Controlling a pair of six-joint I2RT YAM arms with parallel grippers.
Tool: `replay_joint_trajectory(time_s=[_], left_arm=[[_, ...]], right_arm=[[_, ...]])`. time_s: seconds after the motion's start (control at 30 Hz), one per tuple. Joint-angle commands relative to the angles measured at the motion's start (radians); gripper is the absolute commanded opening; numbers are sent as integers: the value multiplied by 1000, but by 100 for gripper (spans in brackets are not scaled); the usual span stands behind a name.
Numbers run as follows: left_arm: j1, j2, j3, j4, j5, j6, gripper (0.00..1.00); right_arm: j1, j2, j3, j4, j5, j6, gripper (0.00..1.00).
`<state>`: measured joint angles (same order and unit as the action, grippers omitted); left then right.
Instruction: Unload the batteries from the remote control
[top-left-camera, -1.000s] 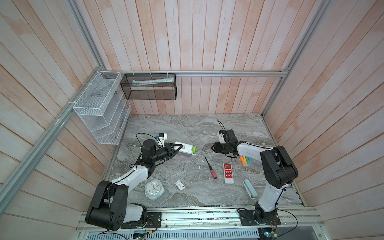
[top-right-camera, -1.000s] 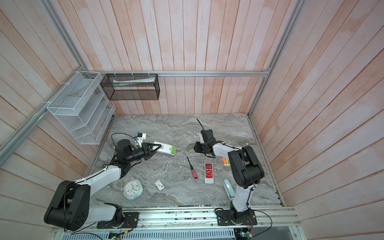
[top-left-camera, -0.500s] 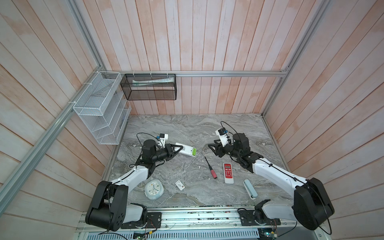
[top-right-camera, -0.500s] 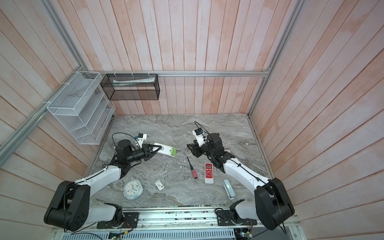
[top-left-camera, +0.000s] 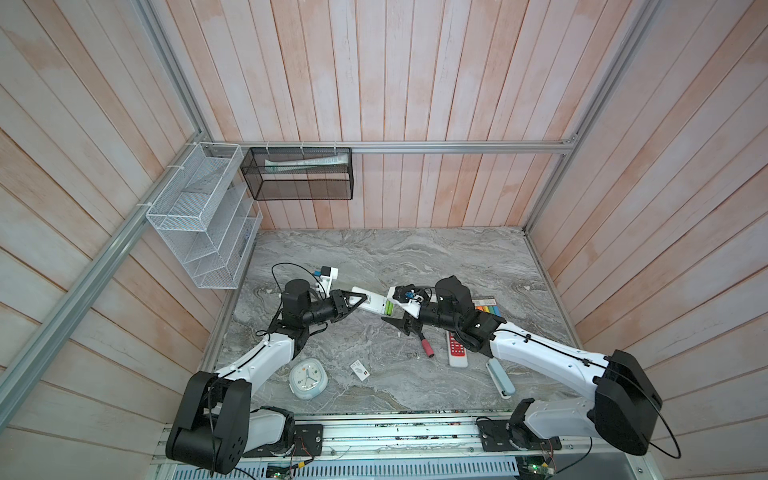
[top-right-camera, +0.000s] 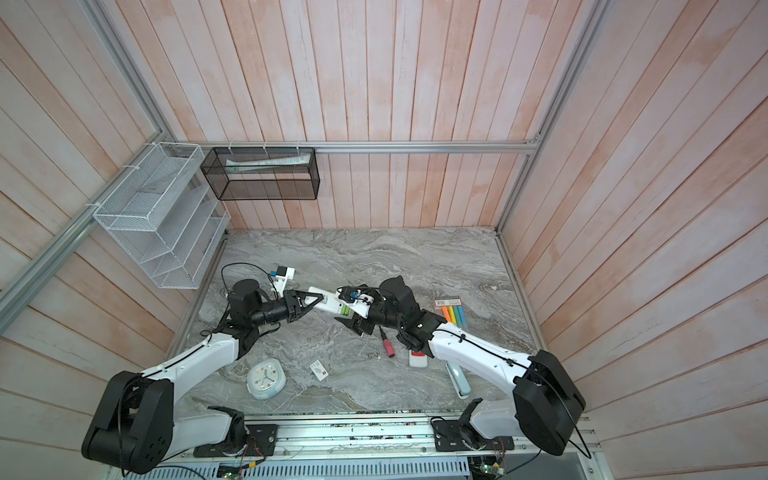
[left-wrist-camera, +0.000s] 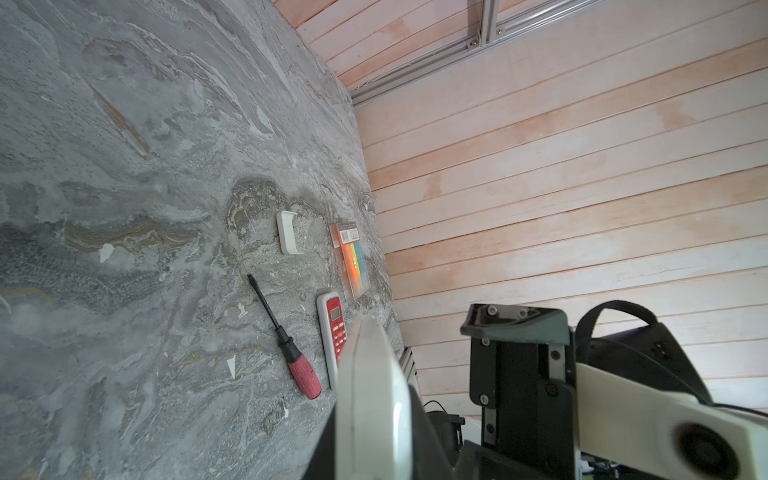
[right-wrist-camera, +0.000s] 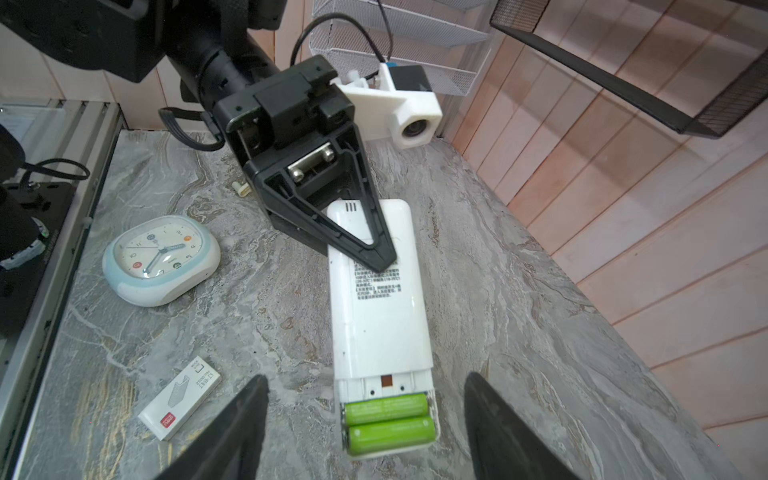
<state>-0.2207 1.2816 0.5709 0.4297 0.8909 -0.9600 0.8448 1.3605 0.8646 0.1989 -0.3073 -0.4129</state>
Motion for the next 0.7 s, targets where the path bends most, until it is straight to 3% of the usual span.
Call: replay_joint_trajectory(time_s=[0.0, 0.33, 0.67], left_arm=[[6, -25, 11, -6, 27, 38, 1], [6, -33, 1, -12, 26, 46, 1], [6, -31, -3, -4, 27, 44, 1]], right_arm=[[28, 56, 57, -40, 86, -103, 76], [31, 163, 152, -67, 122, -128, 77], [31, 253, 254, -144, 85, -133, 71]])
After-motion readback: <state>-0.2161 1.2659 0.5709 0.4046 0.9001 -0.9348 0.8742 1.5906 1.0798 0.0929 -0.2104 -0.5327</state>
